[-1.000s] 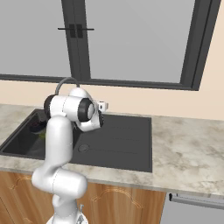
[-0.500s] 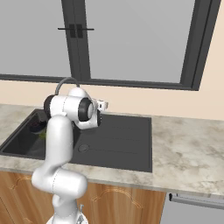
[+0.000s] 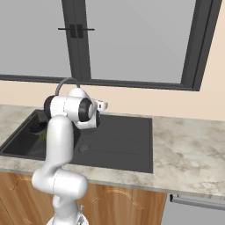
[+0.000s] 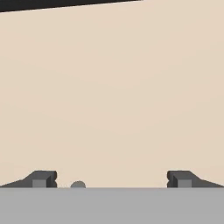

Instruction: Pick the teapot and jar and place them in the sink. Then turn on the water.

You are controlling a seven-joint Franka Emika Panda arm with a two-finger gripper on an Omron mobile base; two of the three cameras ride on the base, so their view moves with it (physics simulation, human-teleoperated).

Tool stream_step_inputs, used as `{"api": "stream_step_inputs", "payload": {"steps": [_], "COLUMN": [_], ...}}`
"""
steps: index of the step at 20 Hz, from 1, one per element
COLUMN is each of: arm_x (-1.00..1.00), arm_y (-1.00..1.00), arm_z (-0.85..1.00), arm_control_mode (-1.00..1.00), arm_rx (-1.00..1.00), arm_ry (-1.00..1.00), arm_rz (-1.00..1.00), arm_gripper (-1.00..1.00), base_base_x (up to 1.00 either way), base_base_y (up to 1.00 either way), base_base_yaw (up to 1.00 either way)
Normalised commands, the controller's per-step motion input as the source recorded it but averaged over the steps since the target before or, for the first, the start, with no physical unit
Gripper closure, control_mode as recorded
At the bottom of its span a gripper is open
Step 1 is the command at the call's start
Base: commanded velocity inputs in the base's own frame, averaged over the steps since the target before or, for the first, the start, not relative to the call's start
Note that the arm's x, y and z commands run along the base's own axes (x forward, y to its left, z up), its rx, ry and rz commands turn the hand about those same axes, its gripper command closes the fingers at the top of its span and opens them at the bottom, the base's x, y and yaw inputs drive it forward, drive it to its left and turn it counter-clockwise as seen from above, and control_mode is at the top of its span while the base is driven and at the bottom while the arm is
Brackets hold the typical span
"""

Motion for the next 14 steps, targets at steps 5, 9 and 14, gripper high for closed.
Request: {"api": "stream_step_inputs", "payload": {"steps": [5, 9, 14], "arm_x": [0.00, 0.00, 0.00], "arm_y": [-0.18, -0.22, -0.27], "arm_z": [-0.01, 0.00, 0.00], "arm_control_mode": [-1.00, -1.00, -1.00], "arm_rx": [0.00, 0.00, 0.00], "arm_ry": [-0.01, -0.01, -0.01], "arm_rz": [0.02, 0.04, 0.03], "arm_gripper": [-1.00, -1.00, -1.00], "base_base_x": [0.00, 0.00, 0.00], "base_base_y": [0.00, 0.00, 0.00], "base_base_yaw": [0.00, 0.00, 0.00]}}
